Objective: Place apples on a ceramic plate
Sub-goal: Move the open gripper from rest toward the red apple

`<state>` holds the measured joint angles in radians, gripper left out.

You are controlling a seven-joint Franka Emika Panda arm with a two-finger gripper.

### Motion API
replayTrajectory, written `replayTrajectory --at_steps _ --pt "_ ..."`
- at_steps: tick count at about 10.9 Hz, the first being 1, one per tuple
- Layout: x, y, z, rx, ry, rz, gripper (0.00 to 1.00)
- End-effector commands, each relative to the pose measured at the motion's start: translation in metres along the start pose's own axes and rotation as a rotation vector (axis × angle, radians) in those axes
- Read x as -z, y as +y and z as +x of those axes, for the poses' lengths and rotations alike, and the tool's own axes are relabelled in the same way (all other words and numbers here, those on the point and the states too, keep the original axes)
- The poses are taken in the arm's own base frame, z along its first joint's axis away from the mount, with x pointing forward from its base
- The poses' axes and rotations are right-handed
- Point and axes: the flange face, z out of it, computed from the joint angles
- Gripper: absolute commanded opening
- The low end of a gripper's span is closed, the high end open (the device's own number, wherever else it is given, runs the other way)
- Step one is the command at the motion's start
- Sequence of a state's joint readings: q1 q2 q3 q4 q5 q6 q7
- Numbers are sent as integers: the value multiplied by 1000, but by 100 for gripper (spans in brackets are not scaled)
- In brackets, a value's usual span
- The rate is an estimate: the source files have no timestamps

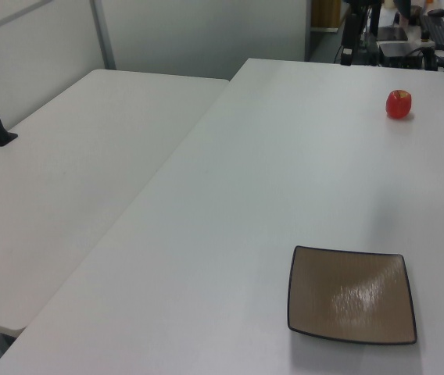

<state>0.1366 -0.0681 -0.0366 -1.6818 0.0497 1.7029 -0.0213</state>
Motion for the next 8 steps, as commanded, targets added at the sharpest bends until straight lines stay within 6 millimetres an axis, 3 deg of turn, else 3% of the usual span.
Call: replayTrajectory --at_steps 1,8 --pt "1 0 -5 23 -2 -10 100" --pt "3 1 -6 21 -5 -8 100"
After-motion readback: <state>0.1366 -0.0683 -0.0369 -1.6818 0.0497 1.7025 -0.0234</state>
